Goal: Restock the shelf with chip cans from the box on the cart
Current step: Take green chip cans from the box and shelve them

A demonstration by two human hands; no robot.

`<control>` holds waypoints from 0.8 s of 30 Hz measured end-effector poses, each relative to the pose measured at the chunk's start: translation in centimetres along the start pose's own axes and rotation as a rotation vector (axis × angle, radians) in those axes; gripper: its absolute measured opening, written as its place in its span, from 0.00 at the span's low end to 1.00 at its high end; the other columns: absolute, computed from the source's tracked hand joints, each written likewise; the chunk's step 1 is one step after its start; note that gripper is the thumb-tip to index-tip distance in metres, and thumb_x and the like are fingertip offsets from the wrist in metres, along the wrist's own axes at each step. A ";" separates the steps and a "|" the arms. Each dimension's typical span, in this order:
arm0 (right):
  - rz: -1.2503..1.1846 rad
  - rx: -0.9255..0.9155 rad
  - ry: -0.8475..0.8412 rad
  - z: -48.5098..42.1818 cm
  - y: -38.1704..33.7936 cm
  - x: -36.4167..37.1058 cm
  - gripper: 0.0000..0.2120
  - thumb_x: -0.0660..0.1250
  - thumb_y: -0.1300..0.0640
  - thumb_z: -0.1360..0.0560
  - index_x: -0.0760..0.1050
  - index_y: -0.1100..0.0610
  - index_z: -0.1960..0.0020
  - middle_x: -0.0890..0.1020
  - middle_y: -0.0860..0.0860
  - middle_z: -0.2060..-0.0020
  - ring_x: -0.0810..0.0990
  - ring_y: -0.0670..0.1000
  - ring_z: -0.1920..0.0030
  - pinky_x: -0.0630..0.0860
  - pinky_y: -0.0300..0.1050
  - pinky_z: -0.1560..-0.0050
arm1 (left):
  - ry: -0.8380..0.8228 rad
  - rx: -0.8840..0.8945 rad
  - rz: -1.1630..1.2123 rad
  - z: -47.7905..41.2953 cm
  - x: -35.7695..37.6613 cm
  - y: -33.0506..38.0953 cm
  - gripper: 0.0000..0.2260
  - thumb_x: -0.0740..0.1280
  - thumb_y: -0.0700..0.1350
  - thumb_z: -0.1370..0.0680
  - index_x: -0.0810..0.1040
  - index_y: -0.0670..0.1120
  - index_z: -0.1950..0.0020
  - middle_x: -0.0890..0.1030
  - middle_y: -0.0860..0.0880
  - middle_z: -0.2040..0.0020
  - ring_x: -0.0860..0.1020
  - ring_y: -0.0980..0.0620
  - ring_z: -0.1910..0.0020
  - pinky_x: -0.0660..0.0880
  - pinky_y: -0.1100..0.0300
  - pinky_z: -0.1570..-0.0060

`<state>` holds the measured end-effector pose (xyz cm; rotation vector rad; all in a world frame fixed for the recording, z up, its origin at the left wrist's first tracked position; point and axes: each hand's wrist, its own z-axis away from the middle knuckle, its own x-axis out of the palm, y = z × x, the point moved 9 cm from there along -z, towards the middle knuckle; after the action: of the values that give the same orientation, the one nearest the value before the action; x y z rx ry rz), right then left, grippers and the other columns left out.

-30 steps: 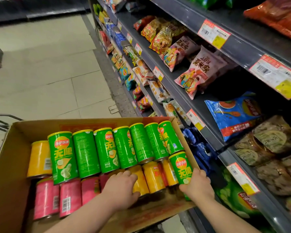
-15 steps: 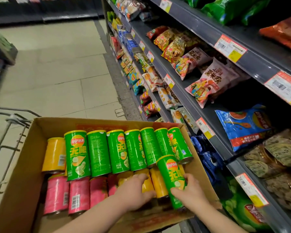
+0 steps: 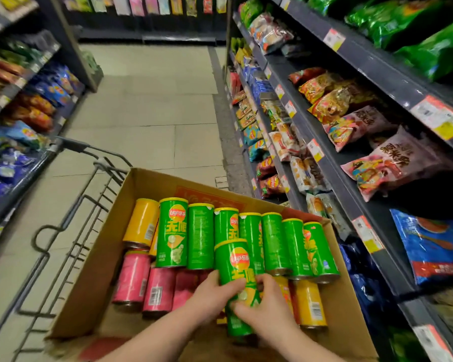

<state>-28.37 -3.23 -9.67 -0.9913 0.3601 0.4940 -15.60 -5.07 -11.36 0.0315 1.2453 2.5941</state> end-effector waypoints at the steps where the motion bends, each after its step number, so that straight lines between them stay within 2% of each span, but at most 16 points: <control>1: -0.015 -0.031 -0.027 -0.2 -0.8 0.6 0.35 0.74 0.40 0.45 0.65 0.49 0.43 0.74 0.48 0.46 0.75 0.46 0.47 0.72 0.37 0.47 | 0.076 0.009 0.000 0.3 -1.4 0.2 0.42 0.68 0.66 0.49 0.74 0.47 0.39 0.82 0.48 0.45 0.80 0.50 0.46 0.75 0.52 0.40; 2: -0.029 -0.071 -0.058 -0.4 -1.7 1.3 0.35 0.74 0.39 0.44 0.66 0.49 0.43 0.75 0.48 0.46 0.76 0.44 0.48 0.73 0.35 0.48 | 0.143 0.030 -0.009 0.6 -2.8 0.4 0.42 0.67 0.66 0.49 0.73 0.49 0.39 0.81 0.49 0.45 0.80 0.51 0.46 0.74 0.53 0.41; 4: -0.019 -0.140 -0.134 -0.8 -4.0 2.6 0.24 0.73 0.46 0.33 0.68 0.49 0.42 0.75 0.46 0.48 0.74 0.39 0.53 0.70 0.26 0.54 | 0.245 0.077 0.022 1.7 -5.5 1.0 0.41 0.66 0.65 0.49 0.71 0.51 0.38 0.80 0.50 0.44 0.79 0.52 0.47 0.74 0.56 0.44; 6: 0.024 -0.191 -0.151 -1.9 -6.1 3.3 0.15 0.66 0.49 0.24 0.72 0.52 0.40 0.75 0.48 0.46 0.74 0.42 0.49 0.66 0.25 0.56 | 0.337 0.101 0.069 3.0 -8.2 1.3 0.41 0.67 0.64 0.47 0.69 0.50 0.36 0.79 0.49 0.44 0.79 0.52 0.48 0.74 0.57 0.50; 7: 0.071 -0.216 -0.146 -2.8 -7.0 3.8 0.15 0.64 0.49 0.23 0.73 0.54 0.39 0.76 0.50 0.43 0.74 0.45 0.44 0.66 0.29 0.52 | 0.380 0.105 0.092 3.6 -9.6 1.2 0.39 0.70 0.62 0.44 0.69 0.49 0.36 0.80 0.48 0.45 0.79 0.53 0.50 0.74 0.59 0.53; 9: 0.197 -0.264 -0.137 -4.4 -8.7 5.0 0.19 0.64 0.48 0.23 0.72 0.56 0.35 0.75 0.52 0.39 0.73 0.50 0.38 0.67 0.37 0.42 | 0.481 0.096 0.122 4.8 -12.3 0.7 0.29 0.75 0.54 0.34 0.70 0.49 0.38 0.80 0.48 0.48 0.78 0.55 0.55 0.71 0.62 0.59; 11: 0.311 -0.263 -0.144 -5.7 -10.1 6.3 0.25 0.65 0.47 0.25 0.68 0.56 0.31 0.73 0.54 0.35 0.72 0.53 0.35 0.67 0.42 0.37 | 0.576 0.057 0.109 5.9 -14.7 -0.2 0.30 0.73 0.54 0.36 0.70 0.49 0.37 0.79 0.47 0.49 0.77 0.51 0.54 0.71 0.59 0.54; 13: 0.397 -0.246 -0.143 -6.8 -11.4 7.4 0.28 0.65 0.45 0.25 0.65 0.57 0.29 0.71 0.54 0.34 0.71 0.55 0.34 0.68 0.46 0.37 | 0.634 0.030 0.119 6.8 -16.4 -1.0 0.35 0.69 0.57 0.40 0.69 0.48 0.34 0.79 0.48 0.49 0.78 0.48 0.51 0.72 0.55 0.49; 17: 0.457 -0.239 -0.077 -8.2 -13.9 9.2 0.26 0.67 0.44 0.27 0.68 0.58 0.37 0.77 0.56 0.40 0.76 0.58 0.39 0.73 0.48 0.43 | 0.671 0.011 0.137 8.0 -17.7 -1.6 0.40 0.69 0.61 0.45 0.69 0.50 0.35 0.79 0.48 0.49 0.78 0.48 0.50 0.73 0.53 0.47; 19: 0.484 -0.222 -0.042 -8.6 -14.7 9.9 0.30 0.69 0.41 0.29 0.66 0.59 0.35 0.76 0.56 0.40 0.76 0.59 0.40 0.74 0.50 0.44 | 0.662 0.005 0.147 8.2 -17.9 -1.8 0.42 0.69 0.62 0.46 0.68 0.51 0.34 0.79 0.49 0.48 0.78 0.49 0.50 0.74 0.53 0.46; 22: 0.506 -0.173 0.013 -9.0 -15.3 10.5 0.37 0.71 0.40 0.30 0.61 0.59 0.32 0.72 0.56 0.38 0.75 0.59 0.38 0.74 0.52 0.44 | 0.637 0.008 0.144 8.2 -18.1 -1.9 0.44 0.71 0.63 0.45 0.66 0.52 0.31 0.79 0.50 0.46 0.78 0.50 0.49 0.74 0.52 0.44; 24: 0.499 -0.152 0.024 -9.1 -15.6 10.8 0.36 0.72 0.40 0.32 0.63 0.58 0.34 0.72 0.55 0.39 0.75 0.59 0.38 0.74 0.52 0.44 | 0.627 0.029 0.137 8.2 -18.2 -1.8 0.38 0.74 0.59 0.38 0.66 0.52 0.30 0.78 0.54 0.49 0.78 0.53 0.50 0.73 0.56 0.49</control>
<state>-11.37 -15.70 -8.74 -1.0545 0.6031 0.9727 3.49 -2.17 -5.88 -0.7692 1.5100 2.8047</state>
